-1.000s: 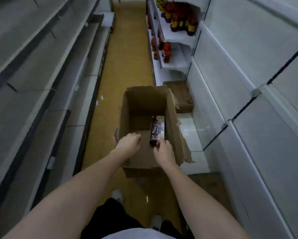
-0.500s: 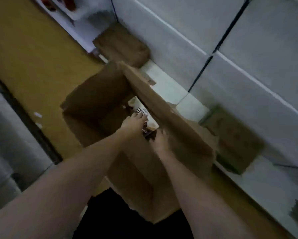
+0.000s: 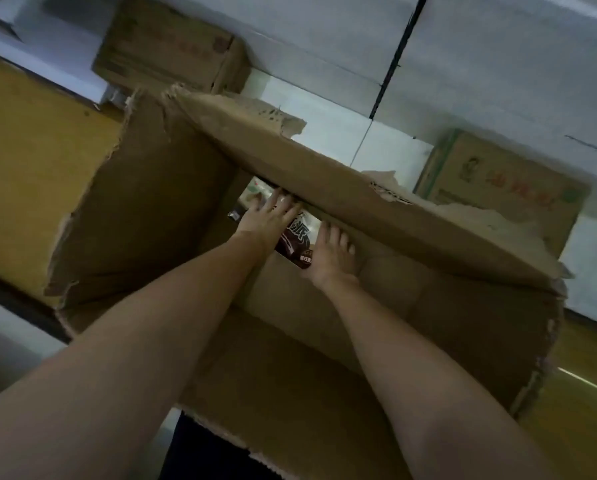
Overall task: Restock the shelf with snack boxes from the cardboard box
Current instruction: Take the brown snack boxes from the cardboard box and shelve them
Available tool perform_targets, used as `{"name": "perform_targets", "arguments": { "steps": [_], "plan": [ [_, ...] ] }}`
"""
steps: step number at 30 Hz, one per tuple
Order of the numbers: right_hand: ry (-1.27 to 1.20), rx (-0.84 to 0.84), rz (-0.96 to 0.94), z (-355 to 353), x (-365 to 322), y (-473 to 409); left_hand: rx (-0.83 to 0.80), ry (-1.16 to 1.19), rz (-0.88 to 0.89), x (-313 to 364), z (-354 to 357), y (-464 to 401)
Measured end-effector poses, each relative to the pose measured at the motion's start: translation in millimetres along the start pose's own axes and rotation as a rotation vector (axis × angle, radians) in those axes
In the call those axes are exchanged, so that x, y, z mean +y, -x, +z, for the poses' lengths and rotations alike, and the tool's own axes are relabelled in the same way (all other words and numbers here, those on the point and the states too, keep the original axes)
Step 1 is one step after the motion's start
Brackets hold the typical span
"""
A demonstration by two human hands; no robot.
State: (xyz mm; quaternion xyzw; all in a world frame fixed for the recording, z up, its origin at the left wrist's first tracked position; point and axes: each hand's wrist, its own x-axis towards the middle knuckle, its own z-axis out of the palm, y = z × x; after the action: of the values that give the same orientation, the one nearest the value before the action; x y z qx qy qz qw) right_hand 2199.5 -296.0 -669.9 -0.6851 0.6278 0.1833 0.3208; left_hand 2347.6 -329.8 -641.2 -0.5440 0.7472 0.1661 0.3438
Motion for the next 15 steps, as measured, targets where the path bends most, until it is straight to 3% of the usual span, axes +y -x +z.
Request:
{"name": "perform_targets", "arguments": {
  "steps": [3, 6, 15],
  "plan": [
    [0.089, 0.102, -0.017, 10.4, -1.5, 2.0, 0.030, -0.074, -0.011, 4.6, 6.2, -4.3],
    [0.066, 0.057, -0.044, -3.3, 2.0, 15.1, 0.022, -0.161, 0.016, 8.1, -1.2, 6.5],
    [0.145, 0.090, -0.259, -114.7, -3.6, 91.9, 0.193, -0.062, -0.106, 6.6, -67.9, 120.2]
  ]
}}
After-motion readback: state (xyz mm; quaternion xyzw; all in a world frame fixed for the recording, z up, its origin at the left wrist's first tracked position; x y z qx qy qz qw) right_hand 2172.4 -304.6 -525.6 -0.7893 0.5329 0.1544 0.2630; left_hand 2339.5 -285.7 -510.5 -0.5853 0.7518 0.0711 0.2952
